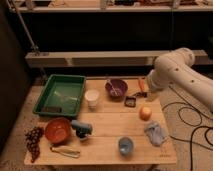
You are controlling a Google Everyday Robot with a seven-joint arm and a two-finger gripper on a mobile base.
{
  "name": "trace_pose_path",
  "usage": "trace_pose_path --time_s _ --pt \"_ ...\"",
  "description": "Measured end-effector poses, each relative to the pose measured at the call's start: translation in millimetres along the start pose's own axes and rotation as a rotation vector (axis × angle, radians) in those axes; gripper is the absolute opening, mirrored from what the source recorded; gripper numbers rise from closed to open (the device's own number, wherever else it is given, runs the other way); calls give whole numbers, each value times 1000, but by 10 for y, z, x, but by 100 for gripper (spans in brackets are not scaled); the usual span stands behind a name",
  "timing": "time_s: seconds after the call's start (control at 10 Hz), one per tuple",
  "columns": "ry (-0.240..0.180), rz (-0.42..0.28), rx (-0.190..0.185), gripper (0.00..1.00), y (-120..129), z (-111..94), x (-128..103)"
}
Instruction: Place fork in table surface
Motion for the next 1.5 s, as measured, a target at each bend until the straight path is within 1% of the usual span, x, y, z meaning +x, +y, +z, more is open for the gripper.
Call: trace_pose_path --time_s 0.1,0.2,0.3,0.4,0.5,0.6,0.7,0.9,1.0,1.1,1.2,1.3,1.4,1.5 --pt "-65 0 51 65 -413 29 -328" --pt "-119 40 87 65 -668 45 -477" --pt "-164 88 108 65 -829 62 -553" --pt "-235 172 129 65 -1085 93 -623" --pt "-284 225 139 65 -1257 124 -691" --pt "-314 259 145 65 -1363 146 -717" --pt "-324 273 148 65 -1402 153 -715" --pt "-325 274 149 65 -1408 152 -717" --pt "-320 274 146 65 -1405 162 -709" --pt "-306 273 141 65 -1399 208 -719" --pt "-303 275 131 65 -1380 310 -769" --pt "-312 279 127 65 -1339 445 -804" --pt "-332 283 131 65 -1274 599 -836" --pt "-377 301 144 65 -1197 734 -865"
